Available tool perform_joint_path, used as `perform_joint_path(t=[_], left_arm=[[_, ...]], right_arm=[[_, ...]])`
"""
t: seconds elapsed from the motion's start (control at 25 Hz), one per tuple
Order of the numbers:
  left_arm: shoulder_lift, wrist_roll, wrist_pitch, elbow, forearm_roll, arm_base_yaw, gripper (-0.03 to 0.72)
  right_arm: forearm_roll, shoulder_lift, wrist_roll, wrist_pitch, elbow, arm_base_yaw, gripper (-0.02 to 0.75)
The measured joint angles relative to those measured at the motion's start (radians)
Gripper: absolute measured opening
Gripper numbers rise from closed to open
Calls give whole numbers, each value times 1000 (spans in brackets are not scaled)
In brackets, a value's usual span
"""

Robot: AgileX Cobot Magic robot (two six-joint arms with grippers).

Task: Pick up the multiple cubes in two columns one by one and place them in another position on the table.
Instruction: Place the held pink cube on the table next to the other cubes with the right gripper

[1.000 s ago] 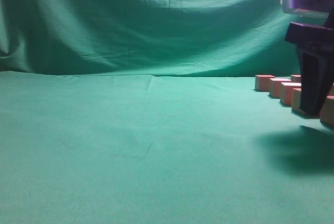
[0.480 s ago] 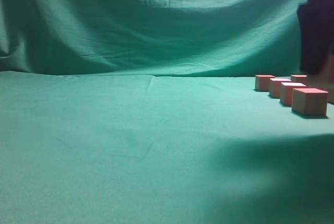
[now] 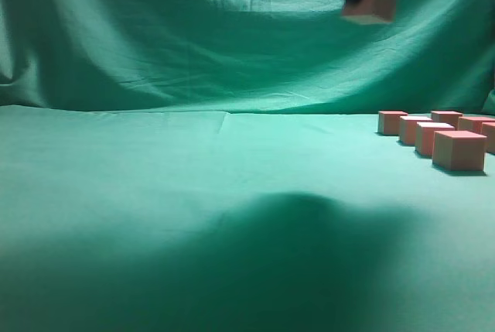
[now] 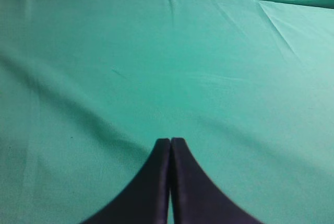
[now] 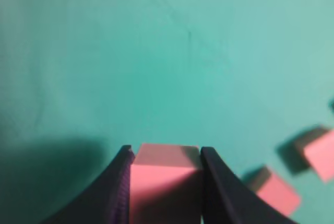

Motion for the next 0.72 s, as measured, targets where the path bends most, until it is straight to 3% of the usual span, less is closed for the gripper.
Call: perform_joint_path(t=[0.36, 0.72], left_arm=[[0, 0, 0, 0, 0, 0, 0], [0, 0, 0, 0, 0, 0, 0]], right_arm=[[-102, 312, -113, -17, -269, 93, 262], [-156, 465, -2, -53, -342, 92, 262]])
